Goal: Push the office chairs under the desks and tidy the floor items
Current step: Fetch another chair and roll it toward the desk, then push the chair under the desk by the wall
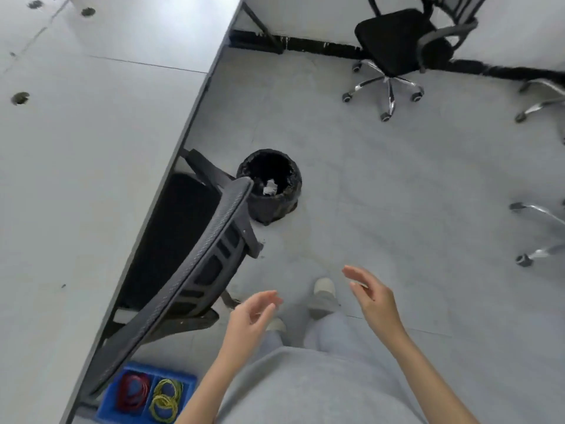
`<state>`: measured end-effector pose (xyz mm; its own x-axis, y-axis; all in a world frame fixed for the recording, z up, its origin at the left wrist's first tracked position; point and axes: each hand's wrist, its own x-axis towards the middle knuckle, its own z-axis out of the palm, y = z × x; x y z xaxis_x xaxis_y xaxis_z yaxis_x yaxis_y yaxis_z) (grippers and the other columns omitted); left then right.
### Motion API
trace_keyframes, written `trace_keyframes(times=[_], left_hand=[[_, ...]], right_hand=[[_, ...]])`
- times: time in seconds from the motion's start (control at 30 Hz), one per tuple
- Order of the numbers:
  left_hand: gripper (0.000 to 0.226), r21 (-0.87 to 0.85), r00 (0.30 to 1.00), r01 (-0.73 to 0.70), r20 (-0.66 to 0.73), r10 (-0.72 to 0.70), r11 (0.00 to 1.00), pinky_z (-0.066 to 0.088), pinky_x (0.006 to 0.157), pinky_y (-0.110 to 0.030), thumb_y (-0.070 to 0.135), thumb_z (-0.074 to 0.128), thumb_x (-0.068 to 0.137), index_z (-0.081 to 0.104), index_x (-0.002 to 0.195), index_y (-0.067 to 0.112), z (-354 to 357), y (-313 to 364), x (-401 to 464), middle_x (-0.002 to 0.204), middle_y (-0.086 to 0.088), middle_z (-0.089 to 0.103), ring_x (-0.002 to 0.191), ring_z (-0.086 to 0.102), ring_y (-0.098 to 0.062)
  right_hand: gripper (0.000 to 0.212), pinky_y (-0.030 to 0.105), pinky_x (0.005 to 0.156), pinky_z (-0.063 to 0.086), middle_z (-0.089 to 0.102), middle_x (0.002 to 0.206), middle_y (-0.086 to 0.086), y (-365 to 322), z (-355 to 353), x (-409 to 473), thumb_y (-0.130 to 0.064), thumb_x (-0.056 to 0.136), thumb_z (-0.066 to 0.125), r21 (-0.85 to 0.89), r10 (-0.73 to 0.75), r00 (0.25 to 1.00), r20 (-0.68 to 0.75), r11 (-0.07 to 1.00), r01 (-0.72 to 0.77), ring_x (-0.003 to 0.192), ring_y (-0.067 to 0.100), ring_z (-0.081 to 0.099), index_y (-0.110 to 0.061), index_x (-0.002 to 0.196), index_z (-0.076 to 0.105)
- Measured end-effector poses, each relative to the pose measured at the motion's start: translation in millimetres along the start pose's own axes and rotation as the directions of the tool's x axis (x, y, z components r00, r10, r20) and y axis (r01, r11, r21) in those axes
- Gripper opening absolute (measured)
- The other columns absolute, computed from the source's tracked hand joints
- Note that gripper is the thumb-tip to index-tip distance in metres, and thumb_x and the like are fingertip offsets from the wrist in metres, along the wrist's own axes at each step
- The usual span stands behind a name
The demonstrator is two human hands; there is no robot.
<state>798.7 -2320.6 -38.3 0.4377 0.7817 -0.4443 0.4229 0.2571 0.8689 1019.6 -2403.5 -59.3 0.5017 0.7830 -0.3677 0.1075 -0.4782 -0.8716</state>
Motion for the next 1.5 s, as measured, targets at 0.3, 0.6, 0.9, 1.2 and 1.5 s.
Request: trace_keyframes(times=[0.3, 0.6, 0.9, 1.2, 1.5], left_hand=[[0.022, 0.092, 0.928, -0.192, 0.342, 0.150, 0.977, 0.048, 0.073, -0.012, 0.001, 0.046, 0.092, 0.061, 0.106, 0.010, 153, 128, 160, 0.091, 0.003, 0.070, 0.077, 0.066, 0.000], [0.024, 0.194, 0.854, -0.229, 0.510, 0.101, 0.954, 0.047, 0.074, -0.008, 0.003, 0.047, 0.093, 0.061, 0.105, 0.019, 315, 213, 234, 0.088, 0.007, 0.072, 0.080, 0.067, 0.000], [0.029, 0.262, 0.860, -0.186, 0.510, 0.028, 0.947, 0.047, 0.069, -0.007, -0.004, 0.046, 0.091, 0.063, 0.094, 0.019, 439, 263, 353, 0.080, 0.013, 0.074, 0.074, 0.067, -0.003], [0.030, 0.218, 0.723, -0.427, 0.665, 0.187, 0.877, 0.046, 0.073, -0.006, 0.001, 0.048, 0.091, 0.062, 0.094, 0.028, 639, 446, 526, 0.075, 0.023, 0.071, 0.077, 0.066, 0.001], [0.030, 0.208, 0.712, -0.407, 0.682, 0.167, 0.889, 0.046, 0.072, -0.008, 0.003, 0.048, 0.091, 0.063, 0.096, 0.028, 802, 546, 667, 0.081, 0.019, 0.072, 0.081, 0.067, -0.004]], right_hand=[[0.024, 0.033, 0.096, 0.046, 0.069, 0.104, -0.003, 91, -129, -27, -0.004, 0.092, 0.050, 0.352, 0.406, 0.809, -0.424, 0.897, -0.265, 0.096, 0.004, 0.064, -0.018, 0.107, 0.063], [0.023, 0.016, 0.083, 0.049, 0.068, 0.103, -0.006, 68, -298, 97, -0.006, 0.093, 0.049, 0.389, 0.319, 0.825, -0.467, 0.912, -0.132, 0.096, 0.002, 0.064, -0.022, 0.104, 0.061], [0.025, 0.007, 0.079, 0.045, 0.067, 0.102, -0.010, 65, -473, 247, -0.004, 0.093, 0.048, 0.363, 0.224, 0.795, -0.564, 0.932, -0.005, 0.093, -0.005, 0.063, -0.022, 0.103, 0.060], [0.027, 0.005, 0.073, 0.045, 0.071, 0.091, -0.020, 90, -611, 353, -0.008, 0.093, 0.051, 0.422, 0.401, 0.695, -0.597, 0.893, -0.153, 0.087, -0.004, 0.064, -0.033, 0.094, 0.063], [0.029, 0.024, 0.081, 0.047, 0.073, 0.089, -0.011, 115, -777, 511, -0.005, 0.092, 0.049, 0.483, 0.448, 0.648, -0.616, 0.865, -0.138, 0.087, 0.000, 0.064, -0.030, 0.092, 0.063]])
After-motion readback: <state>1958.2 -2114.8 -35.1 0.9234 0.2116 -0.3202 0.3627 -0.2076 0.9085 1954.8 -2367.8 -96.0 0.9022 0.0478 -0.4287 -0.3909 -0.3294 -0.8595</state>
